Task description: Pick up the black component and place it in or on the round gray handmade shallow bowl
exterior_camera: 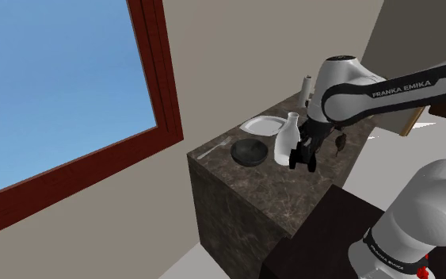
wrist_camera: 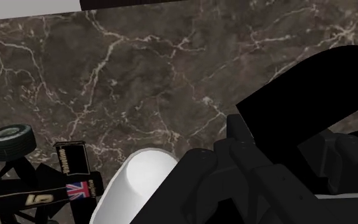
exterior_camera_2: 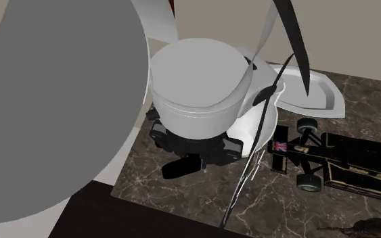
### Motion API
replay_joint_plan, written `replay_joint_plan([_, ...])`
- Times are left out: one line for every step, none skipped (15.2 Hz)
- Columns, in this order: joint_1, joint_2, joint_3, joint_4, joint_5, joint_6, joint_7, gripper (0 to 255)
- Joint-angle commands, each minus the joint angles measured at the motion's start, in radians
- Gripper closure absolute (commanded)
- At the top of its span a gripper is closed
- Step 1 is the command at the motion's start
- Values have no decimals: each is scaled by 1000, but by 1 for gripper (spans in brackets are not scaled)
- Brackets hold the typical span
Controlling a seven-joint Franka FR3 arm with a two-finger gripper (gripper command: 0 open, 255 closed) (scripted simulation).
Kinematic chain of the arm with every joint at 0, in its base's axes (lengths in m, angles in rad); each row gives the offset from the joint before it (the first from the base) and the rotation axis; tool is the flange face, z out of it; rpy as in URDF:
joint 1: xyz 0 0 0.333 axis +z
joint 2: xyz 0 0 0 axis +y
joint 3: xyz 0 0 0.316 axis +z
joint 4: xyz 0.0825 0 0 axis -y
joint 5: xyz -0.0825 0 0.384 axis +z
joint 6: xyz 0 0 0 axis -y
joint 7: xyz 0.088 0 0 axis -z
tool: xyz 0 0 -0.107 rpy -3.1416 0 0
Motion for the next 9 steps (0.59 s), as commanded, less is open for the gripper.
replay_joint_plan([7, 45, 4, 41, 6, 3, 5, 255])
replay_joint_plan([13, 94, 7, 76, 11, 18, 10, 255])
replay_joint_plan([19, 141, 10, 111, 15, 30, 15, 255])
replay_joint_plan([24, 187, 13, 147, 20, 40, 19, 255])
replay_joint_plan([29, 232, 16, 183, 24, 48, 23, 255])
replay_joint_plan([33, 275, 19, 220, 28, 54, 27, 255])
replay_joint_plan([37, 318, 22, 258, 32, 59, 30, 255])
replay_joint_plan([41, 359, 24, 297, 35, 62, 33, 255])
replay_joint_plan([44, 399, 27, 336, 38, 63, 37, 255])
